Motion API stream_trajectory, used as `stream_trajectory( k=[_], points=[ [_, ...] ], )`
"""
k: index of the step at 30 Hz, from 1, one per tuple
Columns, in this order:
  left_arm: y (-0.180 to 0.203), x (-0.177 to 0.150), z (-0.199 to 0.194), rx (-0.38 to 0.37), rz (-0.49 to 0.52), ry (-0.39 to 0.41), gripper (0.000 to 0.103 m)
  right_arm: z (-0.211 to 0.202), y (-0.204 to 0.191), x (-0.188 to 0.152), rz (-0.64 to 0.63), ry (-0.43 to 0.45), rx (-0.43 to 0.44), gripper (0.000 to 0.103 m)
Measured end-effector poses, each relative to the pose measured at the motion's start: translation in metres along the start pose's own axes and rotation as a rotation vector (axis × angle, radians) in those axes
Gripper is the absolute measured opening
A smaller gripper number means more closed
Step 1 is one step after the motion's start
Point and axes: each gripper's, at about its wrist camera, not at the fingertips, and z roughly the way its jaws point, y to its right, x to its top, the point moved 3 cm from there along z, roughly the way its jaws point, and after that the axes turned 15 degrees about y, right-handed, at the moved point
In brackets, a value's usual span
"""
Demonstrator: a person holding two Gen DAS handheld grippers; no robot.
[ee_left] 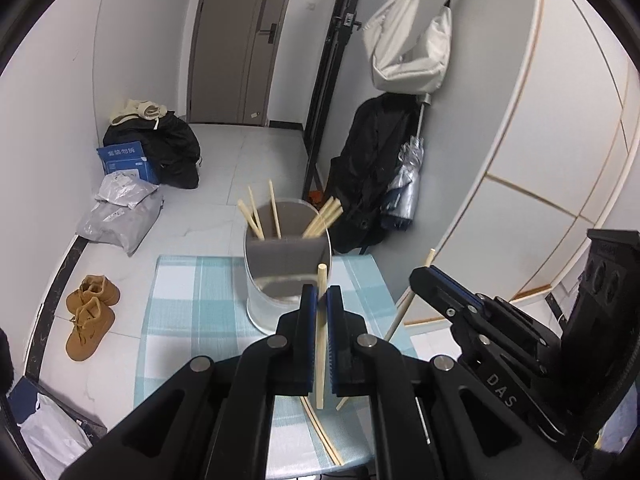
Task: Organize utensils
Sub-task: 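Lift both chopsticks and lower them into the white utensil holder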
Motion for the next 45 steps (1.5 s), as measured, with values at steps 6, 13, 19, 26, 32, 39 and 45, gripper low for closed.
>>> stream_trajectory(
  k=[6,13,19,26,32,39,45],
  points=[
    [-0.002,0.049,0.008,-0.009,-0.011,0.024,0.001,0.022,0.000,0.041,0.036,0.019,0.015,0.004],
    [-0.007,0.085,0.031,-0.007,-0.017,0.032,0.001,0.056,0.001,0.082,0.036,0.043,0.031,0.004],
    [-0.016,0.108,0.051,-0.002,-0.021,0.043,0.001,0.088,0.008,0.110,0.034,0.065,0.029,0.004],
    [-0.025,0.120,0.078,-0.012,-0.022,0.019,0.001,0.136,0.023,0.127,0.025,0.073,0.020,0.004],
    [-0.034,0.116,0.106,-0.011,-0.028,-0.009,0.001,0.164,0.029,0.120,-0.033,0.068,0.000,0.004],
    [-0.049,0.097,0.128,-0.018,-0.050,-0.032,0.001,0.181,0.045,0.100,-0.006,0.046,-0.007,0.004],
    [-0.050,0.093,0.132,-0.032,-0.019,-0.018,0.001,0.188,0.049,0.081,-0.009,0.020,0.003,0.004]
  ],
)
